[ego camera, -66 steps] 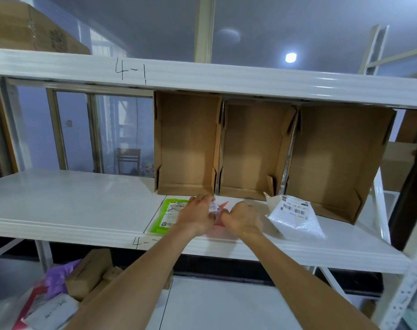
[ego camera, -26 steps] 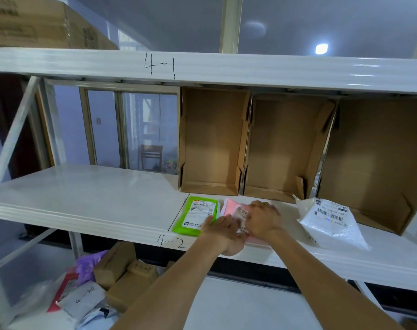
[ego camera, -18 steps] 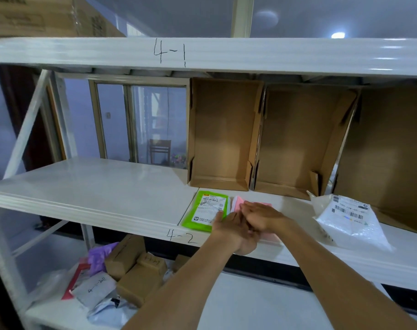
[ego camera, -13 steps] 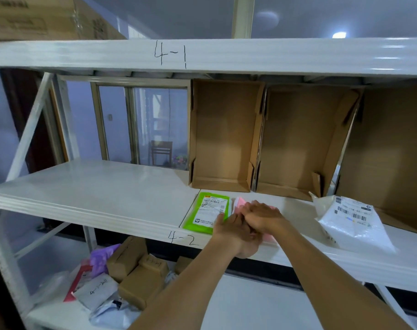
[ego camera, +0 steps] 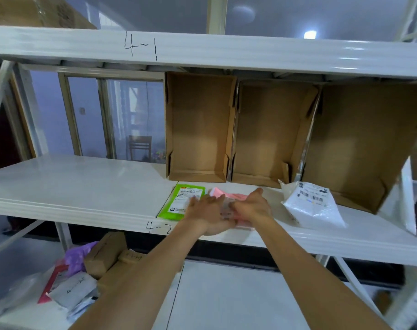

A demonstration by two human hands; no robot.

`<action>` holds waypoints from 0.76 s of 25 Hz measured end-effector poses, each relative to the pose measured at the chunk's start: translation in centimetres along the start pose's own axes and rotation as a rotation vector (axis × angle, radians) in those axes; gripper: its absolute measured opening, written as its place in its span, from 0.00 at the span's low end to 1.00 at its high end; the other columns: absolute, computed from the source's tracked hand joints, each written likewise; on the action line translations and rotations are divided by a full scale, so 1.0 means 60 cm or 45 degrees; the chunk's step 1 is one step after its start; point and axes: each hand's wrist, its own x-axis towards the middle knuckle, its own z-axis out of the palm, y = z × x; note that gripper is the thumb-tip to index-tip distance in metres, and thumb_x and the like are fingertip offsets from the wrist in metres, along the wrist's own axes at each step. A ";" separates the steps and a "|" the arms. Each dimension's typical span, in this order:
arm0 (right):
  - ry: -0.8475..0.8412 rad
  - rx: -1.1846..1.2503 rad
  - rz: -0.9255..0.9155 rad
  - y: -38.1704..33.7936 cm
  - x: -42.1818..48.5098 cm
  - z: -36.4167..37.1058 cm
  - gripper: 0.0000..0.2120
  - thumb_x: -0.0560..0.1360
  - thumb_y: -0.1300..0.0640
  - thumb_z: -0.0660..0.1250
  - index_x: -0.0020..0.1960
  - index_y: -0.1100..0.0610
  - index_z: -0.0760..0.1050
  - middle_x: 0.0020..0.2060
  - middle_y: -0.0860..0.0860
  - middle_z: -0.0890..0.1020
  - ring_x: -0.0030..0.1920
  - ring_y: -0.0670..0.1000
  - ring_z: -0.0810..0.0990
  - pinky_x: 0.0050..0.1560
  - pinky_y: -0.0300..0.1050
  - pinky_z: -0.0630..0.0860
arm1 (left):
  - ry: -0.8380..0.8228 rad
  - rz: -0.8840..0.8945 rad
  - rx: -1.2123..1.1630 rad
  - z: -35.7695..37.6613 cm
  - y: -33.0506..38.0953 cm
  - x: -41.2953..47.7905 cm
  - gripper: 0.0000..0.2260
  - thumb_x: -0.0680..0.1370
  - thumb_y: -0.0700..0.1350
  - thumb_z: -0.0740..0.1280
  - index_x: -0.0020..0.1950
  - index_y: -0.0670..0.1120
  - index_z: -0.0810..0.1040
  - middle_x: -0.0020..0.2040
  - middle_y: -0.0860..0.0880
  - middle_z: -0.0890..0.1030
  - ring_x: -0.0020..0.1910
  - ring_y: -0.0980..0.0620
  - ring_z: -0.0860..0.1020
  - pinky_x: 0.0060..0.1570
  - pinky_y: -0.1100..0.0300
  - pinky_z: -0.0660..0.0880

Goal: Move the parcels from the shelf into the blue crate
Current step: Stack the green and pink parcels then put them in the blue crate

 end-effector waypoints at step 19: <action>0.036 0.504 -0.089 -0.122 -0.008 0.151 0.22 0.66 0.50 0.74 0.58 0.55 0.76 0.49 0.52 0.85 0.49 0.55 0.85 0.51 0.49 0.84 | 0.301 -0.641 -0.702 -0.031 -0.201 -0.034 0.21 0.79 0.37 0.61 0.73 0.46 0.73 0.66 0.41 0.80 0.63 0.39 0.79 0.55 0.53 0.78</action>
